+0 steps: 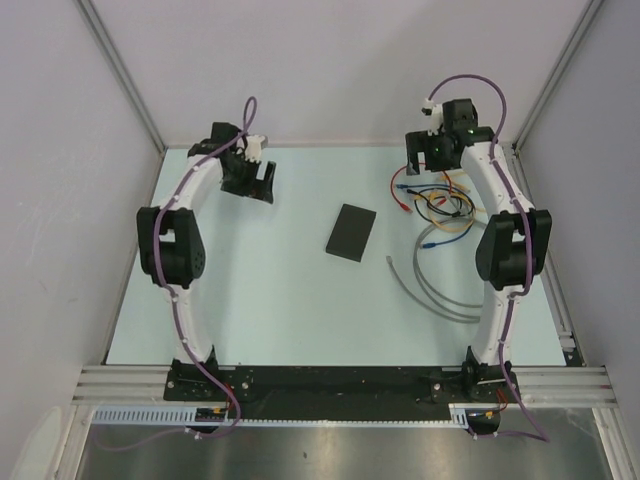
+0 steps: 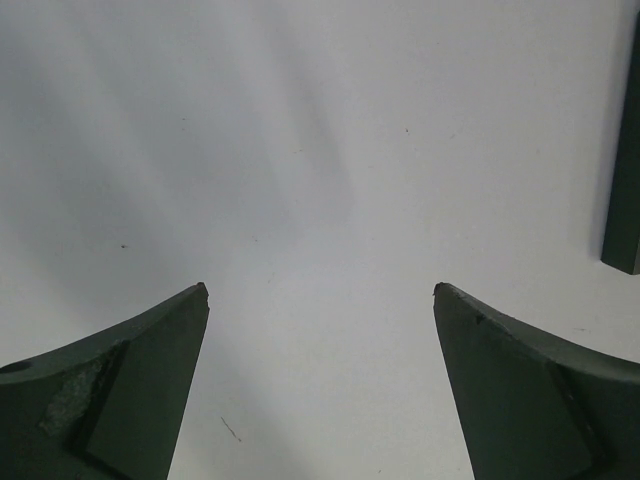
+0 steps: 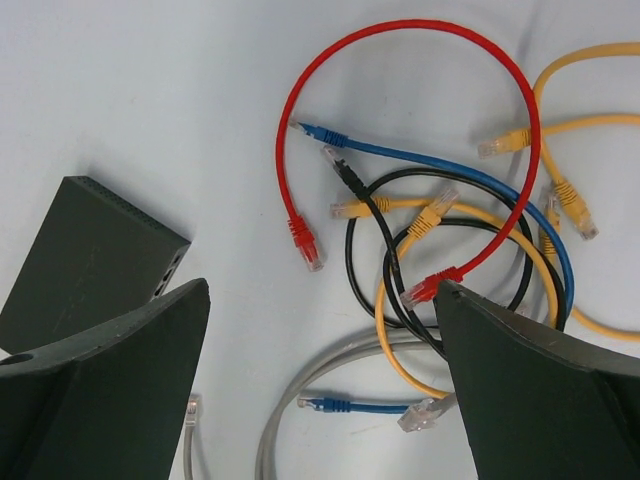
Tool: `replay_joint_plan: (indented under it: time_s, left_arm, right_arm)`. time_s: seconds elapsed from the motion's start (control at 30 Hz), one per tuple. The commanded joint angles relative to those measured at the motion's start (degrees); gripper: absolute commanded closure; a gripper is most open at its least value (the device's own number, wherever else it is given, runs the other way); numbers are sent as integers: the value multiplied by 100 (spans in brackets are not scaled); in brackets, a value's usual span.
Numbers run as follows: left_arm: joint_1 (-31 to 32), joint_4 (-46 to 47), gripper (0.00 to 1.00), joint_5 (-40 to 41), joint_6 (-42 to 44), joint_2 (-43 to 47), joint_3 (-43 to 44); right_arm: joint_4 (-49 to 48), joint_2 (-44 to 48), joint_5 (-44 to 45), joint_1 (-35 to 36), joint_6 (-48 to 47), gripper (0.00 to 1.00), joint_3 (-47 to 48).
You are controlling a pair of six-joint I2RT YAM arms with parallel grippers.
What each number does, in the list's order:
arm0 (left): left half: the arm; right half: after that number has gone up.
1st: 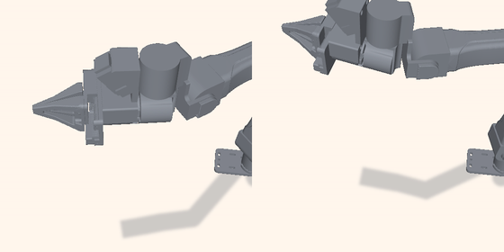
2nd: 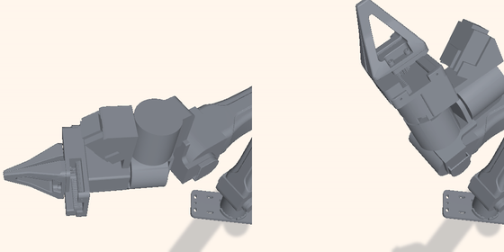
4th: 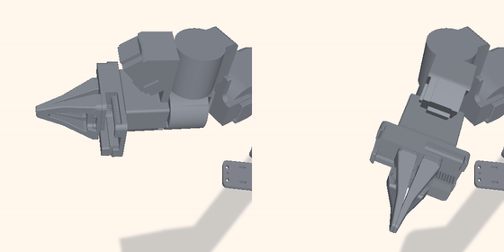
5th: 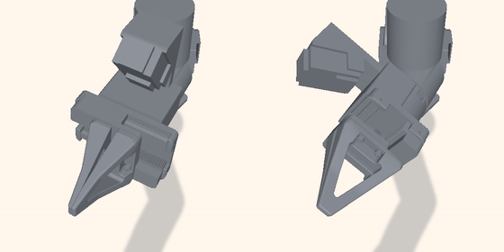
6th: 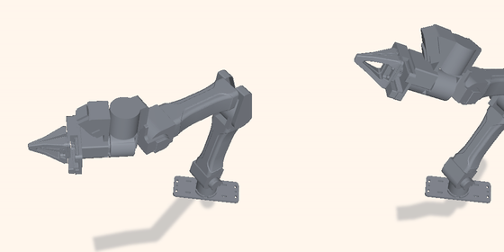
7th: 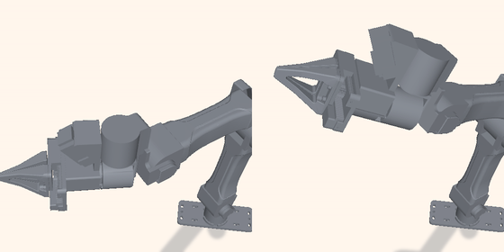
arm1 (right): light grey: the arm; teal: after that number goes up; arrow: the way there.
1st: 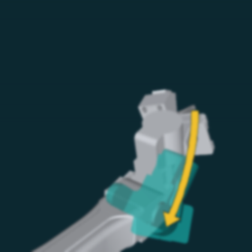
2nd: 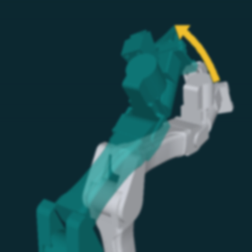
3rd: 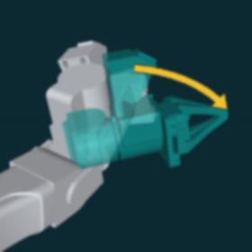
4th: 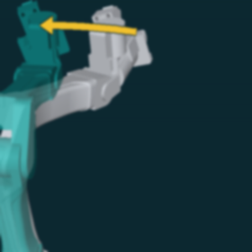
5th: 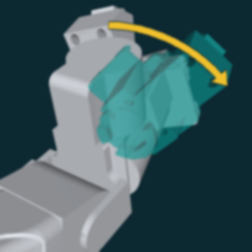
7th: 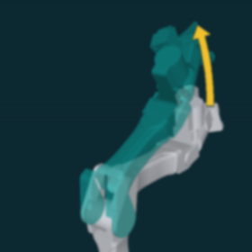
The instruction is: Pull the plug from the switch port
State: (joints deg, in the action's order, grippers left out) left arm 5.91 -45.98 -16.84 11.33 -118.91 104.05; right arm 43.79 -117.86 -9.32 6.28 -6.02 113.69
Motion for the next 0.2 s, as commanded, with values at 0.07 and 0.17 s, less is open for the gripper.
replay_joint_plan:
  time_s: [0.07,0.17]
  left_arm:
    - [-38,124,0,-65,-175,360,98]
    - [-38,115,0,-91,-184,351,72]
  right_arm:
    - [-231,167,194,31,40,0,-154]
    - [-239,193,299,66,-13,0,-189]
